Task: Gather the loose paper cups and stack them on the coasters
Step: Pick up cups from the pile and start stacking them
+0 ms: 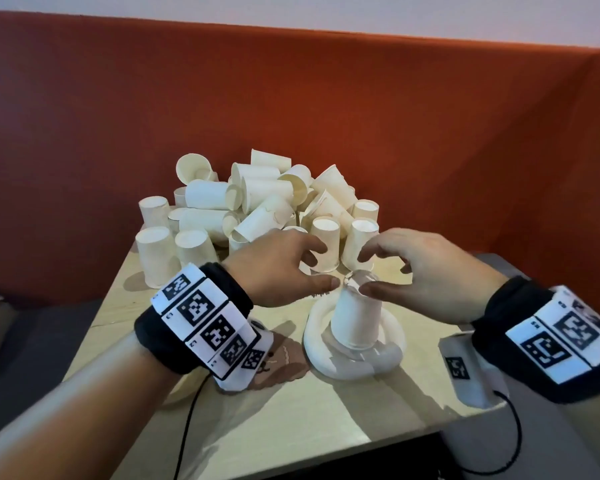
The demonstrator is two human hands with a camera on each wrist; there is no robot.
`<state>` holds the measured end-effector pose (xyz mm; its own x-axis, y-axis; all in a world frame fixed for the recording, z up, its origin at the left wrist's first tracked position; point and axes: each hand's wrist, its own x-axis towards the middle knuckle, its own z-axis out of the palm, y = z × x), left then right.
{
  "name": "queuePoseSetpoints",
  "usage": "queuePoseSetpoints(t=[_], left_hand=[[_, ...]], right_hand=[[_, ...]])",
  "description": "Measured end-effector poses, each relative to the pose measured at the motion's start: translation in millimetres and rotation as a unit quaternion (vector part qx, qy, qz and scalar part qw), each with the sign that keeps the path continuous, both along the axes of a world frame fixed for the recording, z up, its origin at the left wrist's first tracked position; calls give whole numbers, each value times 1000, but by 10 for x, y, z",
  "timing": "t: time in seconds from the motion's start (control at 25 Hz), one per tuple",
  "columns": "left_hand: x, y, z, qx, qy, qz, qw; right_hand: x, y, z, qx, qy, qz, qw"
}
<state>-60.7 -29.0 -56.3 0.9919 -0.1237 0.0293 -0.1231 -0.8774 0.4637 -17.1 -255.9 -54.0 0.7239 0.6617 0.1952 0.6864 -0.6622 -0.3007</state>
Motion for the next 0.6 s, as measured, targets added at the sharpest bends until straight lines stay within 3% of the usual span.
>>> queuePoseSetpoints(t=[0.24,0.36,0.6], left_hand=[[161,536,317,58,-76,143,985],[303,741,236,96,-37,180,978],[496,912,-89,78,1,204,976]], right_hand=[[240,582,537,-7,17,6,1000],[437,955,528,-57,33,-5,998],[787,1447,397,-151,27,-66,986]])
